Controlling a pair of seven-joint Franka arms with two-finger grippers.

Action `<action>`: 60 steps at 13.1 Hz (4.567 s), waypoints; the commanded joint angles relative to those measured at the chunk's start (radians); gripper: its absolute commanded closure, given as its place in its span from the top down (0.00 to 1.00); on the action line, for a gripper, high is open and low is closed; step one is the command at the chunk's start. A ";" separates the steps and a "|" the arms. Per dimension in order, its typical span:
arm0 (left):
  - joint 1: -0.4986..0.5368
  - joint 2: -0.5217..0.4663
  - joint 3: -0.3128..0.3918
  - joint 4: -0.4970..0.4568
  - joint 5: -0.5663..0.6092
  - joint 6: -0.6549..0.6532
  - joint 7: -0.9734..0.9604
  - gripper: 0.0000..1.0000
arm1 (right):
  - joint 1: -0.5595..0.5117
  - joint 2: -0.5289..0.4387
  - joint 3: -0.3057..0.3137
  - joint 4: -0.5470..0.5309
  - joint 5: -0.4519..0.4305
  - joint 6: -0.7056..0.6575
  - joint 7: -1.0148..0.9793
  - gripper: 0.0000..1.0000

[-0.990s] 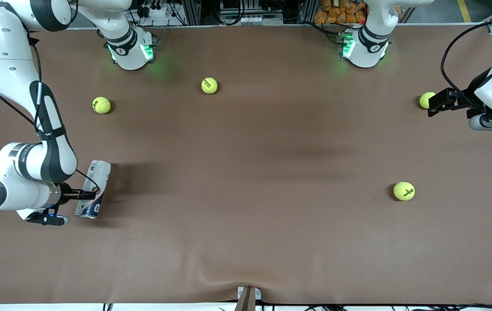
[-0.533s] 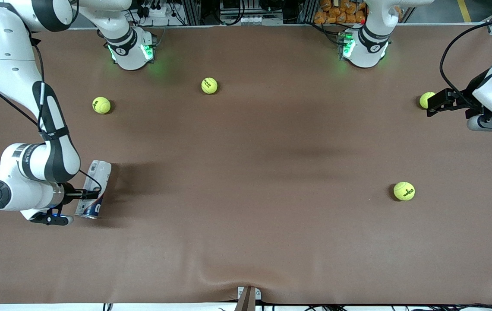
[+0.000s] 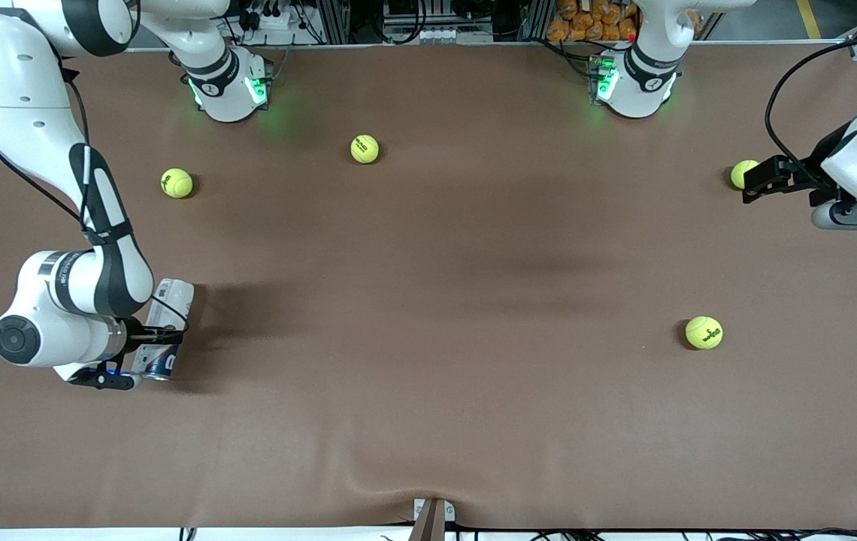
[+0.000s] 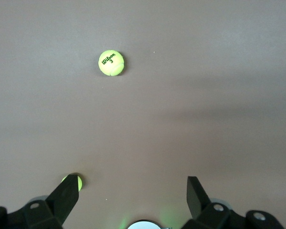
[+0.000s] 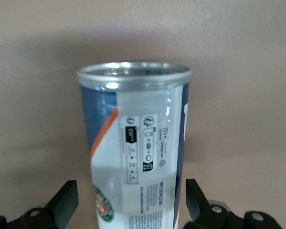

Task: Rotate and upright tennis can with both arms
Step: 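Lift the can off the table with the right gripper, then carry the can with the right gripper toward the table center, then lower the can onto its side and open the right gripper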

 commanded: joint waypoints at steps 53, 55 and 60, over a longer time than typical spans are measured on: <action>-0.001 0.015 -0.003 -0.012 -0.010 0.004 -0.018 1.00 | 0.850 0.046 0.097 0.133 -0.123 0.323 -0.423 1.00; -0.002 0.017 -0.003 -0.012 -0.010 0.004 -0.019 1.00 | 0.848 0.046 0.099 0.135 -0.121 0.336 -0.423 1.00; -0.002 0.020 -0.003 -0.012 -0.010 0.004 -0.018 1.00 | 0.822 0.030 0.096 0.142 -0.118 0.336 -0.410 1.00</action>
